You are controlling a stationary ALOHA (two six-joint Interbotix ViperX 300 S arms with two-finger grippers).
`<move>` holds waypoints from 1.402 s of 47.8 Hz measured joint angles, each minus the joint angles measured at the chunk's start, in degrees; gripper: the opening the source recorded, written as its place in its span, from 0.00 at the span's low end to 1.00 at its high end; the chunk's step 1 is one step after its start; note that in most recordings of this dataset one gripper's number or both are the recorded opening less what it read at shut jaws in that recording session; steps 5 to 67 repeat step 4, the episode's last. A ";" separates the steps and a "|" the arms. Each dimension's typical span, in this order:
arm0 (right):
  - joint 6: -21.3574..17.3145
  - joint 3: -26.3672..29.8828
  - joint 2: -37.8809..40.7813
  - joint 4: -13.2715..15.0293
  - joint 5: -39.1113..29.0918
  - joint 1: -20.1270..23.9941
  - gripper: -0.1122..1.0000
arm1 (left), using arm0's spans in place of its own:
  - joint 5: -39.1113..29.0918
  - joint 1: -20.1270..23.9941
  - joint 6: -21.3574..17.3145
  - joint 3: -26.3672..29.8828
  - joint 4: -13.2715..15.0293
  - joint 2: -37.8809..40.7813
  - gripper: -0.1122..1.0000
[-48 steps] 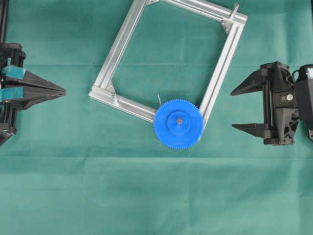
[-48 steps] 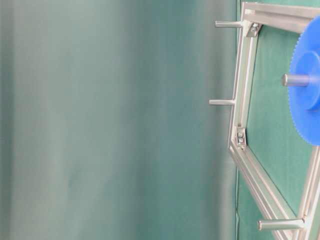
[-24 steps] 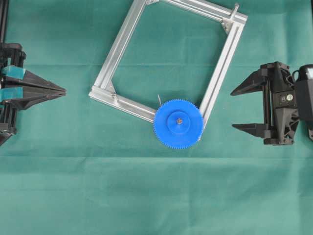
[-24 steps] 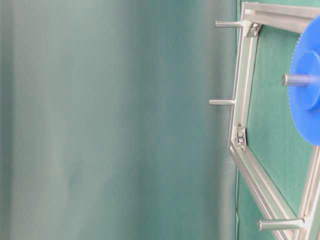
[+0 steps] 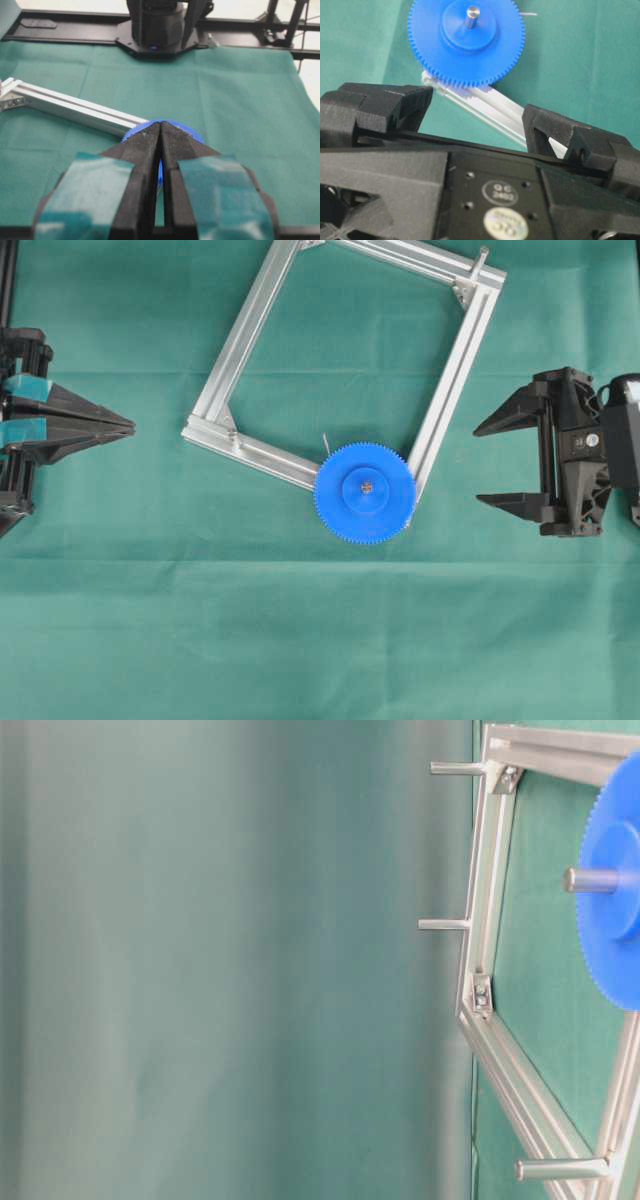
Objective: Find the location of the shaft and insert the gear.
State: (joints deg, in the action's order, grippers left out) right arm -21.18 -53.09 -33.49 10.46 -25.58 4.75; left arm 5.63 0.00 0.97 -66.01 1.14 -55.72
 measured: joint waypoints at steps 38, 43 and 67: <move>0.00 -0.09 0.00 0.00 0.00 0.00 0.90 | 0.00 0.00 0.00 -0.09 0.00 0.00 0.11; 0.00 -0.09 0.00 0.00 0.00 0.00 0.90 | 0.00 0.00 0.00 -0.09 0.00 0.00 0.11; 0.00 -0.09 0.00 0.00 0.00 0.00 0.90 | 0.00 0.00 0.00 -0.09 0.00 0.00 0.11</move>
